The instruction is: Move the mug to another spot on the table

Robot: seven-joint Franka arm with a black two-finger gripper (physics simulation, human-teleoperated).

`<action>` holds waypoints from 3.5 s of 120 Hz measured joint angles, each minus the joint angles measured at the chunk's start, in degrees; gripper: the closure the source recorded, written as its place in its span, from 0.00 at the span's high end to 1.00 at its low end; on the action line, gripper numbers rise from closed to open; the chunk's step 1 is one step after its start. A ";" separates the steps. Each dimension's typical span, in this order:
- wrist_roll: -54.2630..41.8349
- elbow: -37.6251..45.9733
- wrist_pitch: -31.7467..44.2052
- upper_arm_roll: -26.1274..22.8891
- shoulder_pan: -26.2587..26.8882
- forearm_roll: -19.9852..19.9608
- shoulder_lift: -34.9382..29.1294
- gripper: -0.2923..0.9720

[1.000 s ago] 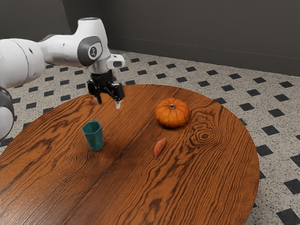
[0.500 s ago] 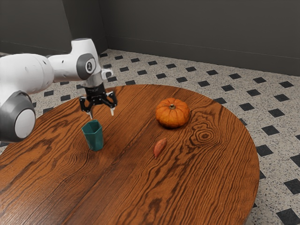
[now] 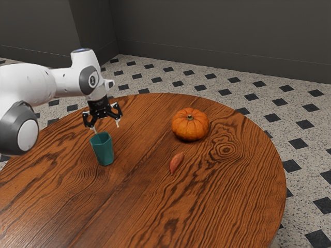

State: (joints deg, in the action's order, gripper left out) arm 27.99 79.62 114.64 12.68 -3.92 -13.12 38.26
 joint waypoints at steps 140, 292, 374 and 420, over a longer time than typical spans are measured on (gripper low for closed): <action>-9.24 4.42 1.09 -3.00 0.30 4.60 -0.27 0.58; -13.65 11.73 -15.43 -4.82 7.86 17.53 -11.35 0.17; -13.33 2.76 -13.83 -12.99 11.78 18.87 -3.53 0.16; -13.19 -4.85 -13.60 -14.73 10.37 19.01 2.25 0.16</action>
State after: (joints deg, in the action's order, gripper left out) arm 14.80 74.77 101.03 -2.05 6.45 5.89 40.51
